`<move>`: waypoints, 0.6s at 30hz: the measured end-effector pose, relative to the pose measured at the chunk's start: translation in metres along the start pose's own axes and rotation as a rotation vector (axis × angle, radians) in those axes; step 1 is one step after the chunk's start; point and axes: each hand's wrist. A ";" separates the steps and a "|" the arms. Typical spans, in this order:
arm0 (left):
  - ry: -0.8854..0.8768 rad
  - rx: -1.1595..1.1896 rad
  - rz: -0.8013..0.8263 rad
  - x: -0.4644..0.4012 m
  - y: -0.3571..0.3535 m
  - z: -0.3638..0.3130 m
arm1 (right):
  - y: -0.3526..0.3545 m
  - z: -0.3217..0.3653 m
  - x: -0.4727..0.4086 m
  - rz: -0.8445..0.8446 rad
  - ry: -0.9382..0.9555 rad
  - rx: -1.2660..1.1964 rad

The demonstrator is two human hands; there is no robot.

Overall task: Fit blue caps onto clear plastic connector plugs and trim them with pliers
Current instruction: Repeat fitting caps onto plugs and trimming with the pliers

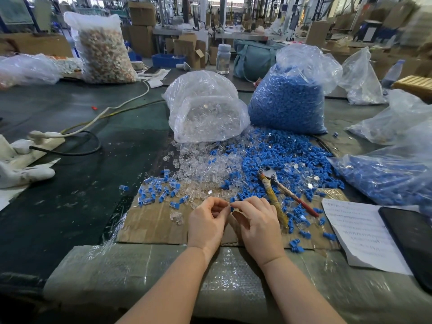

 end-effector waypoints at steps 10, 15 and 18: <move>0.005 -0.030 0.006 0.001 0.002 -0.004 | 0.006 -0.003 -0.004 -0.164 -0.150 0.136; 0.001 -0.055 0.020 0.003 0.004 -0.007 | 0.024 -0.022 -0.018 0.034 -0.659 0.461; 0.014 -0.057 0.028 0.003 0.004 -0.009 | 0.034 -0.036 -0.025 0.218 -0.830 0.496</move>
Point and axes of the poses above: each hand's wrist, its own x-axis away from the middle knuckle, its own y-axis out of the back of the hand, z = x × y, and after that the axes turned 13 degrees about -x, right-handed
